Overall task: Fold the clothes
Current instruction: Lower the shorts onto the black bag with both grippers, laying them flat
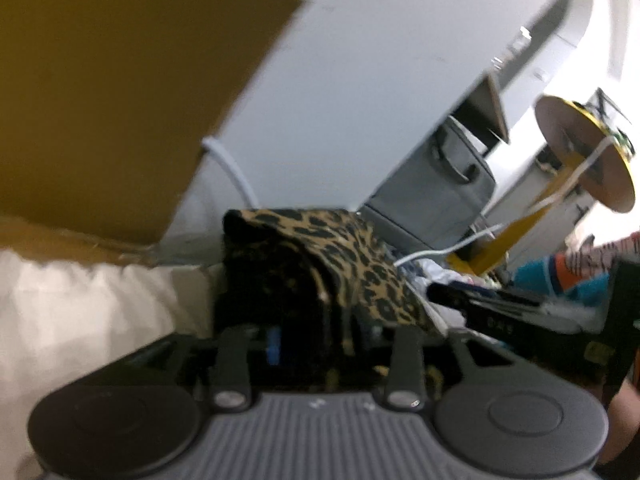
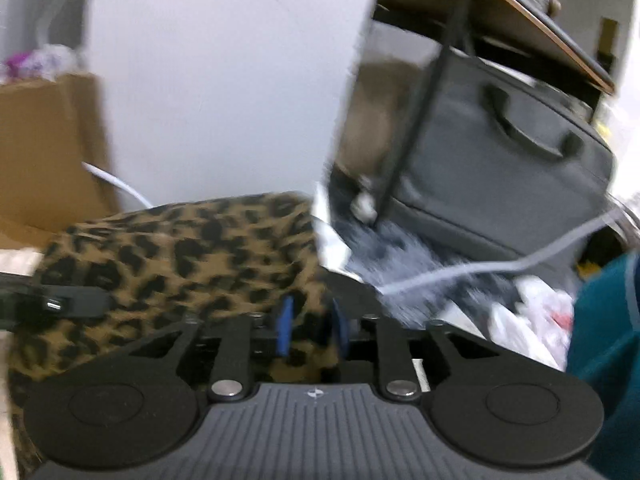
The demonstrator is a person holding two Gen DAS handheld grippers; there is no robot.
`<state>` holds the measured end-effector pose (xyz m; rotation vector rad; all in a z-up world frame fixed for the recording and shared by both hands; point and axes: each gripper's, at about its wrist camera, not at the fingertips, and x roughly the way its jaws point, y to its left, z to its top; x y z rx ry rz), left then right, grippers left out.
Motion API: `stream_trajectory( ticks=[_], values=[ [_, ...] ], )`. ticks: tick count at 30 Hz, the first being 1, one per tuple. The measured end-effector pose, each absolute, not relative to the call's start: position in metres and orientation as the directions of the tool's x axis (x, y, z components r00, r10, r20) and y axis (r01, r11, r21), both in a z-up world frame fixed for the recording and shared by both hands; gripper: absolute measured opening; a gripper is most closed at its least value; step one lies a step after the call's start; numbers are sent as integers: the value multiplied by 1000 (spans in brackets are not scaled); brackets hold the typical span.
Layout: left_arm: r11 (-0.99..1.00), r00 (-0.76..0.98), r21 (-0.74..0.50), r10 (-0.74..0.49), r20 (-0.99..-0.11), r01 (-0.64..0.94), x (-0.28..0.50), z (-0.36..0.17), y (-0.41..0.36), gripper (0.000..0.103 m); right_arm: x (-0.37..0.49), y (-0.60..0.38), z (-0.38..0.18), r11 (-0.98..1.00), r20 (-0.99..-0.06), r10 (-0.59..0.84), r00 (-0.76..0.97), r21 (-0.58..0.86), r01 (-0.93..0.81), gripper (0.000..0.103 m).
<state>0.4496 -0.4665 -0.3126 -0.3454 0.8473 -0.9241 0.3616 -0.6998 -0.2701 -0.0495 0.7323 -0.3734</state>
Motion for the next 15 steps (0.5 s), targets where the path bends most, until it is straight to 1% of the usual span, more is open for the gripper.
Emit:
stream_trajectory(
  ticks=[1, 2, 4, 7, 8, 10, 11, 12, 14, 15],
  values=[
    [584, 322, -602, -808, -493, 544, 452, -314, -463, 55, 359, -701, -269, 933, -634, -348, 691, -158, 324, 43],
    [587, 331, -595, -806, -490, 550, 452, -313, -459, 55, 355, -701, -266, 936, -624, -339, 704, -148, 320, 43],
    [588, 336, -585, -805, -489, 559, 451, -309, -453, 55, 350, -699, -261, 941, -614, -326, 719, -143, 305, 43],
    [604, 367, -549, -793, -486, 578, 445, -297, -444, 53, 344, -692, -254, 954, -631, -296, 717, -152, 259, 43],
    [614, 387, -524, -785, -484, 590, 442, -291, -441, 49, 341, -688, -251, 957, -635, -287, 717, -163, 239, 43],
    [626, 414, -489, -775, -478, 607, 438, -281, -438, 38, 337, -679, -243, 962, -644, -273, 715, -189, 196, 43],
    [622, 415, -476, -777, -473, 621, 437, -275, -438, 25, 334, -675, -239, 964, -645, -266, 717, -197, 180, 43],
    [620, 419, -462, -777, -470, 634, 437, -270, -437, 16, 332, -673, -235, 965, -644, -259, 720, -198, 170, 43],
    [607, 421, -440, -786, -452, 662, 435, -259, -438, 10, 327, -669, -230, 968, -644, -248, 724, -195, 158, 43],
    [595, 415, -434, -795, -443, 677, 434, -254, -439, 10, 325, -667, -231, 970, -641, -243, 728, -184, 162, 42]
  ],
)
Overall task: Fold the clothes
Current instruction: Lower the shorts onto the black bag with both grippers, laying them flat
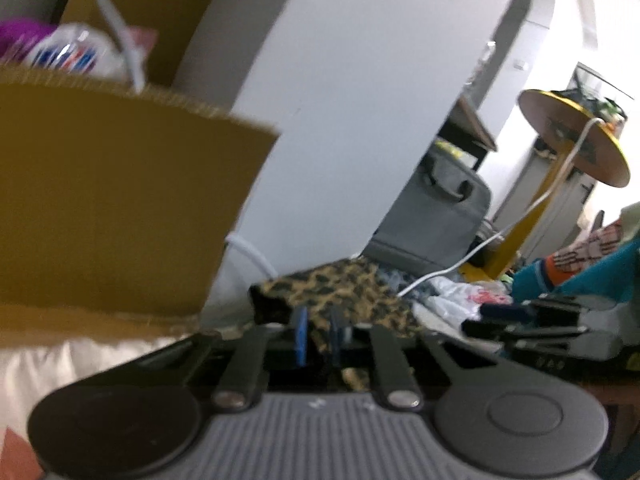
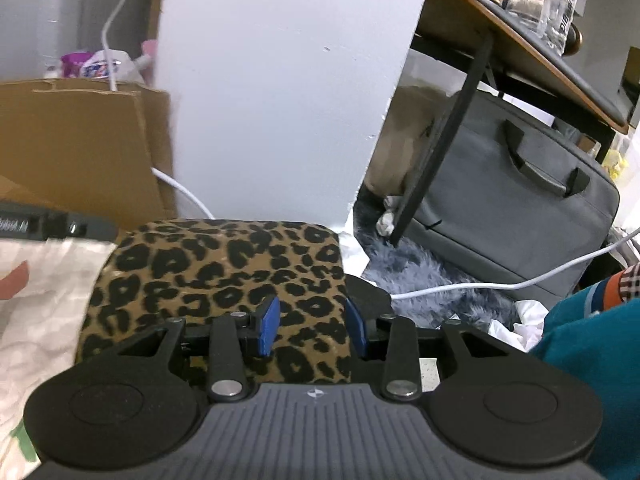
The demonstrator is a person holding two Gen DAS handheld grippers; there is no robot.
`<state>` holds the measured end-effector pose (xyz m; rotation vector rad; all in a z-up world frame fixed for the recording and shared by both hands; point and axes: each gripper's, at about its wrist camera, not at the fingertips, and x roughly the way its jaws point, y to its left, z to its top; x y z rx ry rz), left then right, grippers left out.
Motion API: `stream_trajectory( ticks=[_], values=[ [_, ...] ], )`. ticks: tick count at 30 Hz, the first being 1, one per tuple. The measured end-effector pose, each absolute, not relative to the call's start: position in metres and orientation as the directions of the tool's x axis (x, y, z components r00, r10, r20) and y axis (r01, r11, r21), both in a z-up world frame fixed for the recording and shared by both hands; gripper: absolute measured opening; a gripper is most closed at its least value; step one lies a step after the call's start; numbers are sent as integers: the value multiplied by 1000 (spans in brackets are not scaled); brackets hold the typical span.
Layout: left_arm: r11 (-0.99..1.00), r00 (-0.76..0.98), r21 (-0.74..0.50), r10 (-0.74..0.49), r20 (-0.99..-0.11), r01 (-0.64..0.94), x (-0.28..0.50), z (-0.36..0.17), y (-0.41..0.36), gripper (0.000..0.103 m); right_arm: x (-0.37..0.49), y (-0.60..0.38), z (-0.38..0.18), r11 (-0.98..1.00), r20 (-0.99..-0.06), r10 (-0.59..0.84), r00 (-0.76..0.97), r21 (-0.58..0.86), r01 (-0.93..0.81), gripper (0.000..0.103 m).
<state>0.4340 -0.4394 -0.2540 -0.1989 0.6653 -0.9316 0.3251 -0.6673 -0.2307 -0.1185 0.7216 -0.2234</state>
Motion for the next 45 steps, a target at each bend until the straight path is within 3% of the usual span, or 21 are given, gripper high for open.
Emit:
stream_trajectory(
  ticks=[3, 5, 7, 12, 19, 29, 34, 36, 37, 40, 45],
  values=[
    [560, 393, -392, -813, -430, 730, 427, -245, -452, 10, 321, -665, -236, 974, -631, -226, 742, -128, 188, 32],
    [561, 402, -343, -806, -434, 754, 421, -242, -464, 9, 320, -665, -245, 973, -632, -216, 744, -73, 220, 19],
    [563, 408, -323, -801, -438, 760, 417, -246, -474, 9, 321, -664, -255, 970, -632, -196, 750, -11, 244, 17],
    [594, 418, -293, -767, -487, 749, 421, -276, -493, 6, 324, -654, -275, 969, -621, -152, 769, 62, 241, 16],
    [620, 429, -251, -730, -532, 743, 429, -303, -508, 2, 327, -657, -296, 968, -644, -168, 746, 37, 250, 16],
    [588, 422, -216, -748, -513, 779, 411, -269, -490, 4, 308, -667, -262, 970, -705, -174, 687, -3, 243, 17],
    [558, 383, -212, -754, -534, 802, 391, -260, -485, 15, 275, -675, -224, 976, -727, -130, 675, 27, 217, 18],
    [569, 388, -201, -739, -551, 797, 385, -261, -487, 33, 262, -671, -211, 981, -733, -134, 667, -1, 196, 18],
    [573, 388, -202, -734, -557, 795, 382, -262, -488, 36, 256, -667, -205, 983, -733, -138, 667, -18, 183, 19],
    [576, 391, -195, -729, -562, 794, 377, -264, -495, 37, 243, -656, -200, 986, -724, -148, 674, -53, 159, 28],
    [576, 395, -183, -725, -565, 797, 375, -270, -507, 37, 248, -650, -224, 979, -699, -168, 695, -36, 199, 28]
  ],
)
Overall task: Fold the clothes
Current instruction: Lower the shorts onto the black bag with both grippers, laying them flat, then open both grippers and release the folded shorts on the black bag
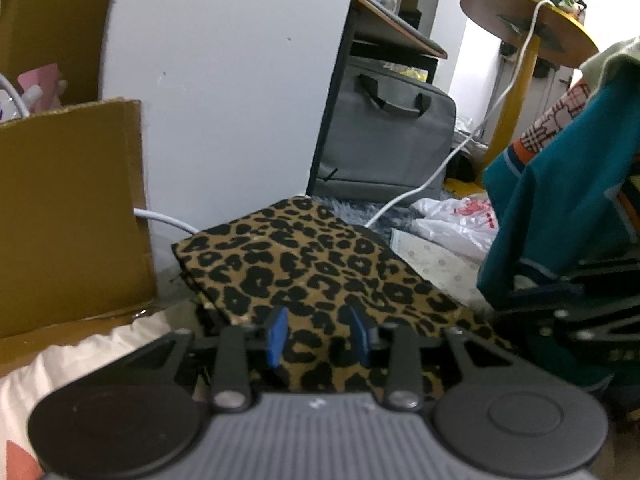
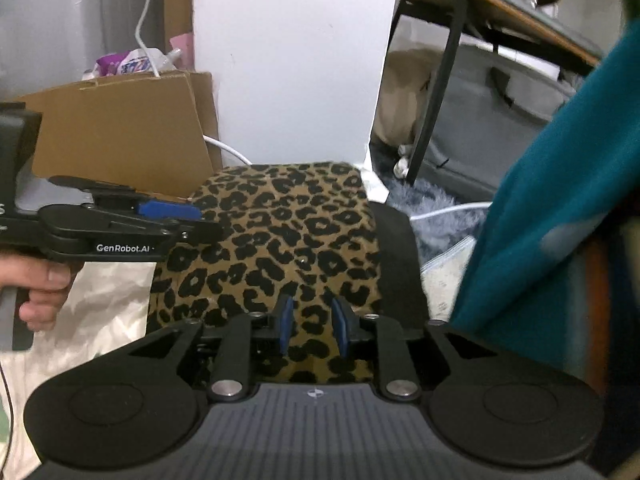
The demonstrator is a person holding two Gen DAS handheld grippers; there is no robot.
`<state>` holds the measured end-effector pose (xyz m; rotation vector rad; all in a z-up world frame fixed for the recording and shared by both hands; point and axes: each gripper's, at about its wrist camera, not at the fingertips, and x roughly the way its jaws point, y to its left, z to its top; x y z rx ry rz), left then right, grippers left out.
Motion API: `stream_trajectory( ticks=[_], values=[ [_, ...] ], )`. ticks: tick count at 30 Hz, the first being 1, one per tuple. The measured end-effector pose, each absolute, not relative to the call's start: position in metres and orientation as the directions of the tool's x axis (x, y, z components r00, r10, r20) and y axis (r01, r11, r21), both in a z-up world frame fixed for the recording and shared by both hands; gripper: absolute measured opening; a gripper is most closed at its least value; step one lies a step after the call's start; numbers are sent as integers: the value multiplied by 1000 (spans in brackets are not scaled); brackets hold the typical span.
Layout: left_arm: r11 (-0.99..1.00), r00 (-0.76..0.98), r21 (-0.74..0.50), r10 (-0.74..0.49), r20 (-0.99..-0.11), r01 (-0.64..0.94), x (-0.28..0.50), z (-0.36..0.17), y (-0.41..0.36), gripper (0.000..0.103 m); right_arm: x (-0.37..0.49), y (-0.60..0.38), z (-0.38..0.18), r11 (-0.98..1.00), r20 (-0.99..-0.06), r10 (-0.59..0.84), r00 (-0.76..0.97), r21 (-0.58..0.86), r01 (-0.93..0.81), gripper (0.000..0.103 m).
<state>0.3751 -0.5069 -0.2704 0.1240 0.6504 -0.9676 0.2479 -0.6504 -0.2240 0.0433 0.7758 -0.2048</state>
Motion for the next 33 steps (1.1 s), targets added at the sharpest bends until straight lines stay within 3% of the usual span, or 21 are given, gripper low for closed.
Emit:
stream_trajectory(
  ticks=[4, 16, 18, 20, 25, 33],
  values=[
    [599, 425, -160, -707, -565, 784, 376, -290, -506, 39, 263, -652, -245, 968, -671, -161, 724, 37, 250, 28],
    [599, 426, -131, -690, -585, 790, 374, -296, -497, 45, 231, -672, -284, 964, -751, -204, 628, -43, 262, 27],
    [594, 437, -107, -690, -577, 797, 371, -289, -494, 34, 229, -672, -280, 964, -757, -214, 617, -63, 257, 27],
    [591, 450, -88, -694, -562, 802, 368, -282, -489, 30, 227, -670, -272, 966, -748, -205, 632, -50, 254, 27],
    [592, 446, -114, -706, -550, 798, 374, -284, -487, 29, 226, -651, -265, 983, -717, -122, 686, 7, 183, 27],
    [626, 461, -105, -667, -585, 773, 376, -303, -483, 29, 231, -617, -294, 995, -772, -75, 631, -14, 101, 27]
  ],
)
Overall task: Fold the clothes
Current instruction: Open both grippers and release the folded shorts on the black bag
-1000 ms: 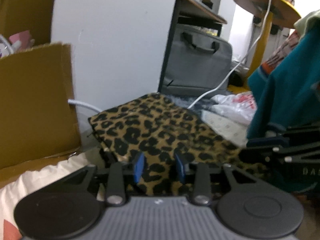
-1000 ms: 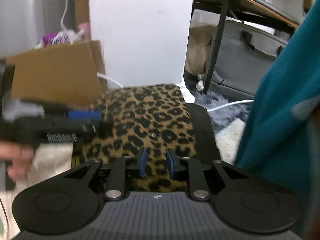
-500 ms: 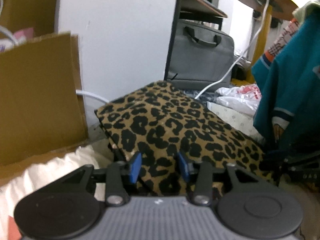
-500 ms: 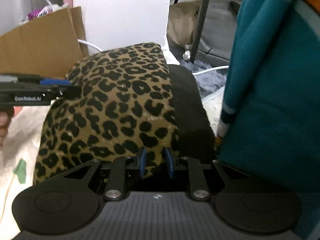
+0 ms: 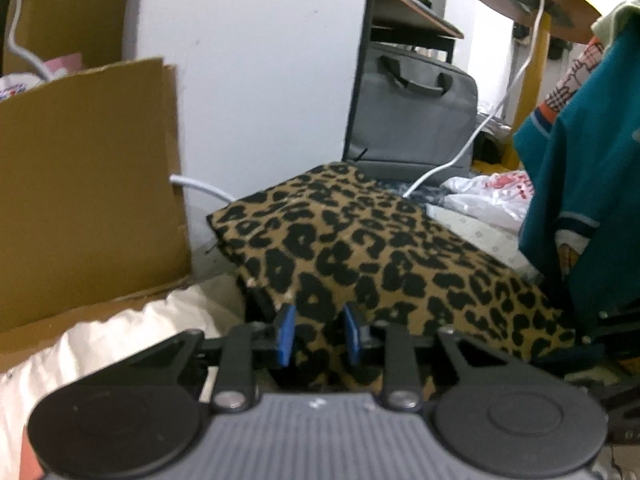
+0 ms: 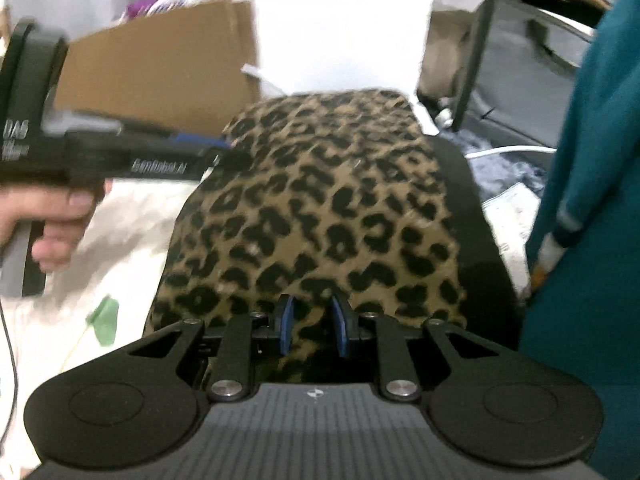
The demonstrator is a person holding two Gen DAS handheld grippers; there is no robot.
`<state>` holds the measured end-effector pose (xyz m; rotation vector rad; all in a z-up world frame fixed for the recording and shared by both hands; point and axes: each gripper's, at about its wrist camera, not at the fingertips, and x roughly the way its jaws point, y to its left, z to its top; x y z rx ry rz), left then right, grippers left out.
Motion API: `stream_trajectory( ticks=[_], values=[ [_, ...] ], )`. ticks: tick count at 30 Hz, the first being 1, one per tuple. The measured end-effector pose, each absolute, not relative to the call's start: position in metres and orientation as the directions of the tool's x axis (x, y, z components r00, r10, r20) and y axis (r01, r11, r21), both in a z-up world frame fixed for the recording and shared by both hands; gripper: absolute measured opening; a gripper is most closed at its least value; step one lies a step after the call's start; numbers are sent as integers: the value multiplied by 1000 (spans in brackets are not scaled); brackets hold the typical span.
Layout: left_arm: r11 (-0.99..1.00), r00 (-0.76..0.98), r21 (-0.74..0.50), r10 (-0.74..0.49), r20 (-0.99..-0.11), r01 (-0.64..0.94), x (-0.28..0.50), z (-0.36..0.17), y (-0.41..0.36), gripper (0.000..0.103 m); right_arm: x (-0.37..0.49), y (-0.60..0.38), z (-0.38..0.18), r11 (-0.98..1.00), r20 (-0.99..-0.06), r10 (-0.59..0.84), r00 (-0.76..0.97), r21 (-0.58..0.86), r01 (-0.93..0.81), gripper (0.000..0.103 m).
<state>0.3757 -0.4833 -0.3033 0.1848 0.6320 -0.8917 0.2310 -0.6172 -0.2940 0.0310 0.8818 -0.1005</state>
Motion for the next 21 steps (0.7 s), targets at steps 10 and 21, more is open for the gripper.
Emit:
stream_trajectory(
  ticks=[10, 21],
  values=[
    [641, 438, -121, -638, -634, 758, 374, -292, -455, 27, 214, -620, -286, 987, -859, -23, 512, 62, 148, 28],
    [664, 425, -128, -602, -677, 737, 350, -241, -387, 57, 210, -611, -232, 983, -847, -47, 530, 55, 175, 29]
  ],
)
